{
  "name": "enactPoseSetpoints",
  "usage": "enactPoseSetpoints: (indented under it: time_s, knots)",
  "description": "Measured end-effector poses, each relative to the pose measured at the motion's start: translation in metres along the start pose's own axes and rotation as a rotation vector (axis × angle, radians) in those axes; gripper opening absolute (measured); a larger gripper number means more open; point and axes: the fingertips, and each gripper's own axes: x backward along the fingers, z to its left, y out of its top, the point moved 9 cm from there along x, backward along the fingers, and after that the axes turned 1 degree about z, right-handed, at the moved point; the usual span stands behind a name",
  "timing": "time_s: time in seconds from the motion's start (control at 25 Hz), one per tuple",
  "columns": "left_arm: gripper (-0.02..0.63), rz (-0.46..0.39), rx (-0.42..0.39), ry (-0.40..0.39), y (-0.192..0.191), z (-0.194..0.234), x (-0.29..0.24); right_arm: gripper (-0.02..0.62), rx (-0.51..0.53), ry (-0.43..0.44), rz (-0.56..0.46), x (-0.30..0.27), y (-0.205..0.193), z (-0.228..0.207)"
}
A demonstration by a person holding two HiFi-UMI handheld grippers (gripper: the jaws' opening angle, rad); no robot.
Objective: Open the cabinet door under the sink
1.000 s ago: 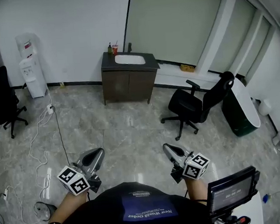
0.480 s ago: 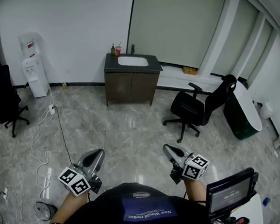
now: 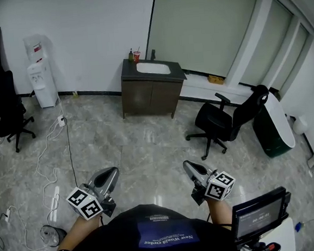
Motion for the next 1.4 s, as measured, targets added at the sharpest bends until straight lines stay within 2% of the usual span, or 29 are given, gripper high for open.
enactPoseSetpoints:
  time_s: [0.44, 0.72, 0.88, 1.04, 1.28, 1.4]
  knots:
    - [0.000, -0.003, -0.006, 0.061, 0.028, 0.043, 0.067, 0.002, 0.019, 0.003, 0.012, -0.061, -0.006, 0.048]
    - [0.000, 0.022, -0.005, 0.073, 0.020, 0.074, 0.066, 0.002, 0.072, -0.006, 0.067, -0.086, -0.015, 0.047]
    - [0.000, 0.031, 0.000, 0.064, 0.011, 0.080, 0.036, 0.002, 0.062, -0.004, 0.058, -0.085, -0.012, 0.014]
    - [0.000, 0.041, -0.021, 0.068, 0.011, 0.076, -0.018, 0.002, 0.070, 0.013, 0.048, -0.083, -0.003, -0.036]
    - [0.000, 0.031, -0.060, 0.062, 0.010, 0.058, -0.106, 0.002, 0.080, 0.044, 0.037, -0.072, 0.034, -0.120]
    - [0.000, 0.027, -0.048, 0.059, 0.004, 0.054, -0.147, 0.002, 0.091, 0.054, 0.019, -0.066, 0.049, -0.157]
